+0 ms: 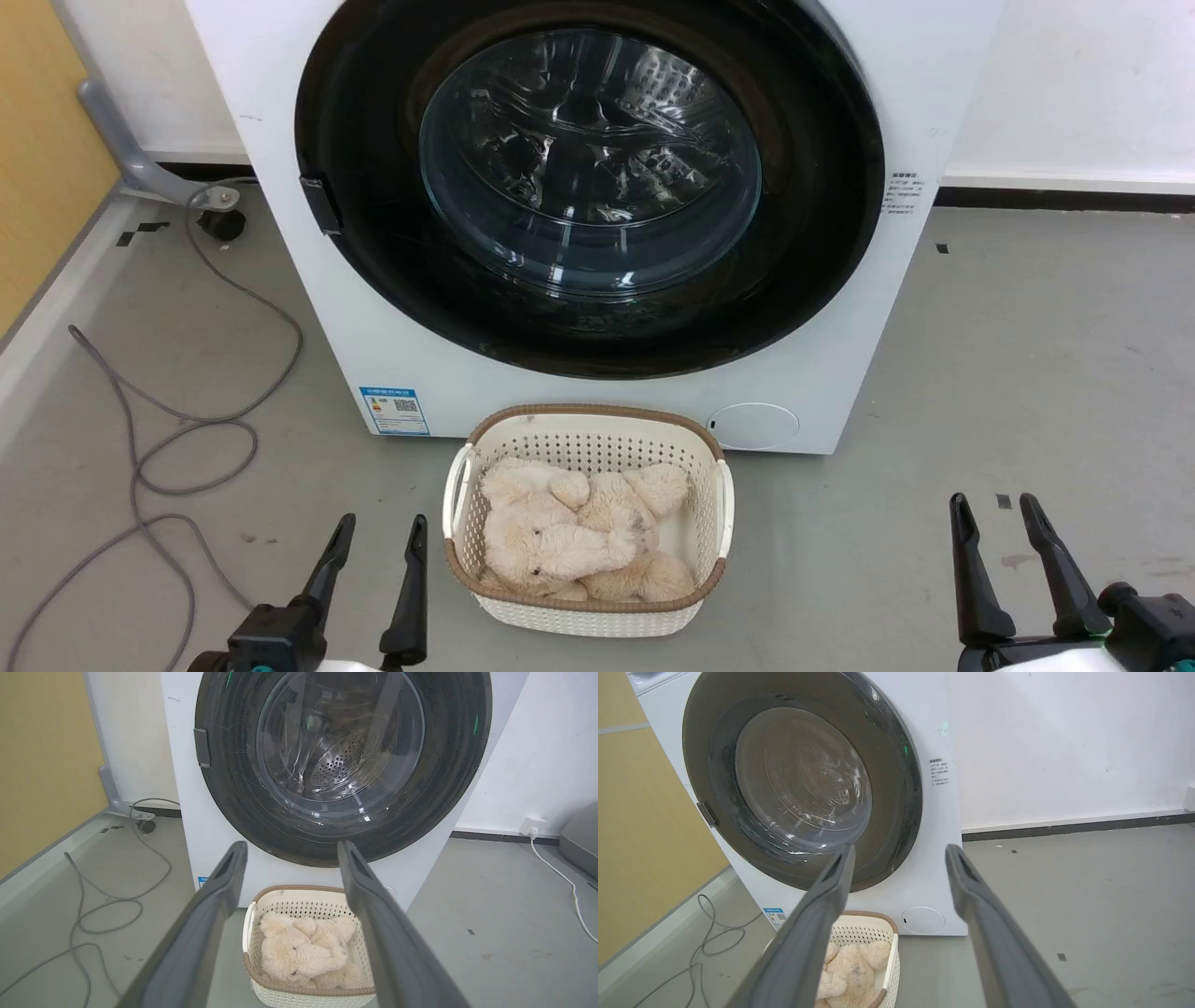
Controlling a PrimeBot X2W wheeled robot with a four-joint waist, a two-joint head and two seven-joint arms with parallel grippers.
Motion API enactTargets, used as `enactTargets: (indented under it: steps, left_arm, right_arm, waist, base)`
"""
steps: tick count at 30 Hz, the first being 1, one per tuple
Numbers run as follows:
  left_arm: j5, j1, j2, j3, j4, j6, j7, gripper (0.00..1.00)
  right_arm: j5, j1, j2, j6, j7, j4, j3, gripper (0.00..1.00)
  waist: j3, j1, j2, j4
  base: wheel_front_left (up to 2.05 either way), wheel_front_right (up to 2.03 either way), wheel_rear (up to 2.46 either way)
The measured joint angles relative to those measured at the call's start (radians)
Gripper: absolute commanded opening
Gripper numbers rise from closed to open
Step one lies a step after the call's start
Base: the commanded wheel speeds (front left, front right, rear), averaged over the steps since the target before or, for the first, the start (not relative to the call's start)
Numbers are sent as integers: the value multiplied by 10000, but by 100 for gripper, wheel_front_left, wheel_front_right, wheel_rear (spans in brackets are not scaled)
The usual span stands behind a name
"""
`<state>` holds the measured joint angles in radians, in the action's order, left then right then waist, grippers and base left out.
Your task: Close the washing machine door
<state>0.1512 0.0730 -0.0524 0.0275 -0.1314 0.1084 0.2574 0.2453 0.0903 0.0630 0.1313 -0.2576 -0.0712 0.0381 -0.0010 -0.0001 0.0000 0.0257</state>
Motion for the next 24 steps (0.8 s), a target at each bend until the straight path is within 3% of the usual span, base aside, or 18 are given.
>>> enactTargets:
  steps: [5,6,24]
  left_arm:
    - [-13,-1,2,-82,148,2,0,100]
    - [-10,-5,0,-88,186,2,-2,0]
    - [-92,-10,0,-98,272,-100,-326,0]
  right_arm:
    - [-13,12,-21,0,0,40,6,100]
    - [-8,12,-21,2,2,36,4,0]
    - [-263,-15,-21,2,311,54,-36,0]
  waist:
    - [18,0,0,15]
    - [21,0,0,17]
    - [21,1,0,-18]
  base:
    - [0,0,0]
    - [0,0,0]
    - [0,0,0]
